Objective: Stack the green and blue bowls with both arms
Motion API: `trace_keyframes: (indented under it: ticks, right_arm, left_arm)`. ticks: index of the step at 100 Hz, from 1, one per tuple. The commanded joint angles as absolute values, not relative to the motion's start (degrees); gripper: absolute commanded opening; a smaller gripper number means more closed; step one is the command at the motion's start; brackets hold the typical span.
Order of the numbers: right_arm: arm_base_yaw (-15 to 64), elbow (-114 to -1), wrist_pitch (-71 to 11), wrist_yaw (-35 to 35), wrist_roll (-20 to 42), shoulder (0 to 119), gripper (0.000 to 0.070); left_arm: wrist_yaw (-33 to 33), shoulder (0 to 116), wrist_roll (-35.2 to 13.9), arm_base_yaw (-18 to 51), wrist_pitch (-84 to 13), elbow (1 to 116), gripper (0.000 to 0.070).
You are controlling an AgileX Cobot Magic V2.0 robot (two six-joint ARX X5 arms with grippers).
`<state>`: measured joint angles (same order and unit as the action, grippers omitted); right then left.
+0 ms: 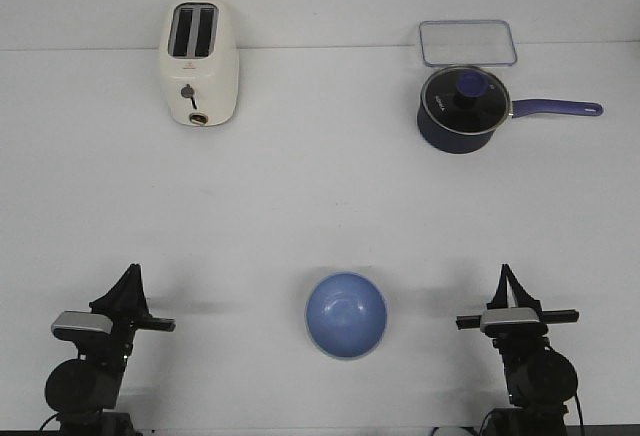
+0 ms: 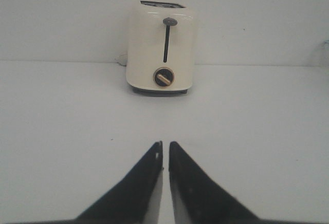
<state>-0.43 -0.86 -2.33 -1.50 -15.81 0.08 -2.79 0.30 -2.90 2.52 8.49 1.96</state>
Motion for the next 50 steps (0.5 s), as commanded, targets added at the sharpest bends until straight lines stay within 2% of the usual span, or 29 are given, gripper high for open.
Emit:
trace_keyframes:
  ticks: [1, 50]
  right_arm:
    - [-0.4, -0.8, -1.6, -1.3, -15.9, 0.1, 0.0]
    - [-0.3, -0.8, -1.0, -1.5, -15.9, 0.1, 0.0]
  left_arm:
    - [-2.8, 0.2, -3.1, 2.5, 9.1, 0.8, 0.0014]
    - [-2.8, 0.2, -3.1, 2.5, 9.1, 0.8, 0.0015]
